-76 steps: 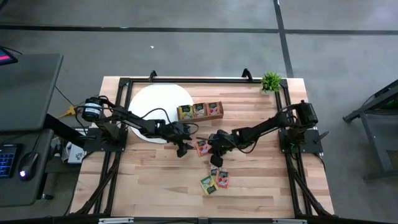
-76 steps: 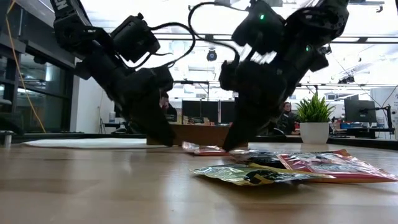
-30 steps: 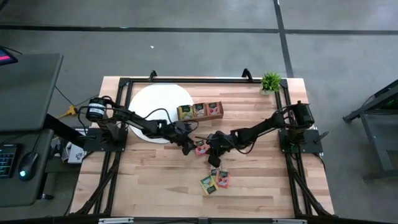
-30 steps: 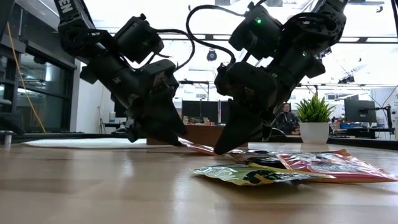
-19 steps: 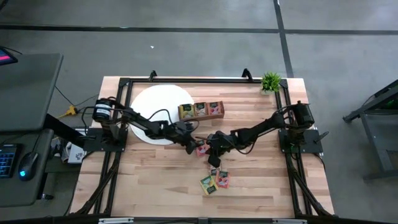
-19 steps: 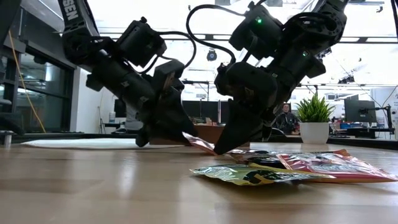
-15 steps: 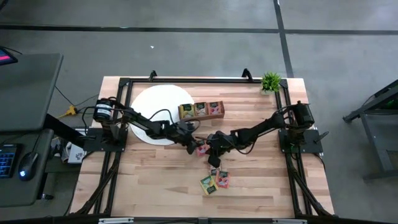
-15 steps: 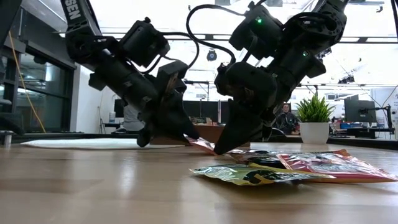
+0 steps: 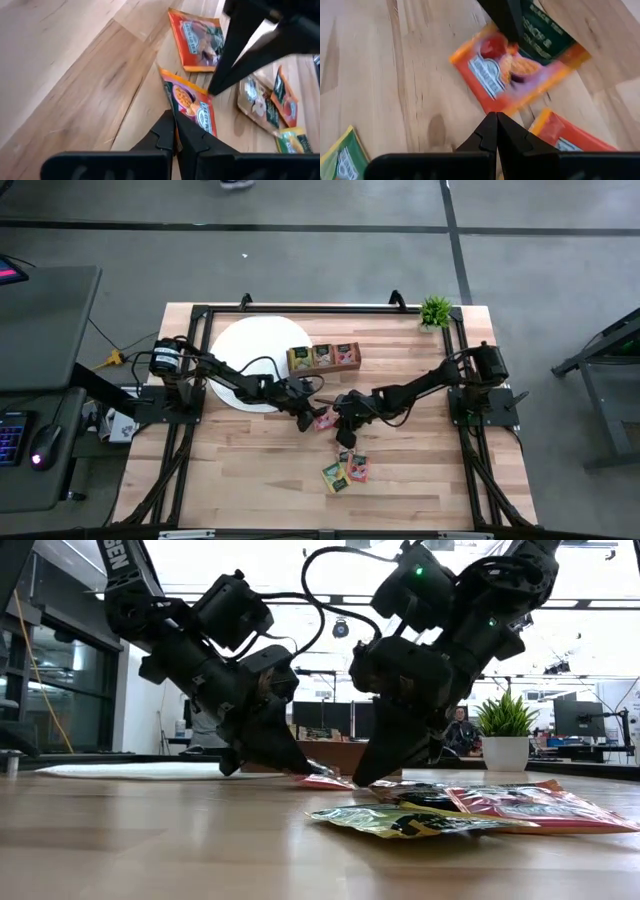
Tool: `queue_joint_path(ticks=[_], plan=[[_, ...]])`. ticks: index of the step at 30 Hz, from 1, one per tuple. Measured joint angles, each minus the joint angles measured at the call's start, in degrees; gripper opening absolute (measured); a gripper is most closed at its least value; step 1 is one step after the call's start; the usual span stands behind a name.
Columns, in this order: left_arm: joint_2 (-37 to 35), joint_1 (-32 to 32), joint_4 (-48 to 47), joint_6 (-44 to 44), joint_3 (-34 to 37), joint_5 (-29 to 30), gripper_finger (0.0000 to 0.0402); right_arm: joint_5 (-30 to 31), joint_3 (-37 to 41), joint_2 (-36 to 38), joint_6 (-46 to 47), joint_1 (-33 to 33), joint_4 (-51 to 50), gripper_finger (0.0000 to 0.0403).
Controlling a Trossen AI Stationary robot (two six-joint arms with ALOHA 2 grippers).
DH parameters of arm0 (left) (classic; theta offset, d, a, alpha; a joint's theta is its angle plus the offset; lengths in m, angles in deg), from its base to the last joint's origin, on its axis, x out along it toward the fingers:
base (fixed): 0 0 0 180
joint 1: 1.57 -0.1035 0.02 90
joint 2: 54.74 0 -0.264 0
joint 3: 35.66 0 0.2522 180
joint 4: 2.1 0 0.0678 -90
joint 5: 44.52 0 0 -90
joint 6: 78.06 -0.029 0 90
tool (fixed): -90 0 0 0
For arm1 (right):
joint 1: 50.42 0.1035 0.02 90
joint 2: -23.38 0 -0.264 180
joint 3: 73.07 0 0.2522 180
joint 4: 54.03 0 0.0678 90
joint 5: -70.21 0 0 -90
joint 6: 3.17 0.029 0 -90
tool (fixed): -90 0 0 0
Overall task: Pick & Place Tea
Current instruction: Put the orange tea bag into the right compartment of the wooden organizer
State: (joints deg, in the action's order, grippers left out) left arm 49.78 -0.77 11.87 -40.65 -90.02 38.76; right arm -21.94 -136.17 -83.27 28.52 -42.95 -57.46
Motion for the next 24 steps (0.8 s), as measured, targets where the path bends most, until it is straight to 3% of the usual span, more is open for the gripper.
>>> queue_joint_path(ticks=[16,24], plan=[[-5.35,-0.02,-1.79,-4.9,-0.12,-0.43,0.0,-0.33,0.0,14.36,-2.14,-0.75,-6.46,0.0004],[-11.65,-0.02,-2.66,-14.48,-0.03,-0.41,0.0,-3.88,-0.09,22.85,-4.66,-3.7,-7.32,0.0059]])
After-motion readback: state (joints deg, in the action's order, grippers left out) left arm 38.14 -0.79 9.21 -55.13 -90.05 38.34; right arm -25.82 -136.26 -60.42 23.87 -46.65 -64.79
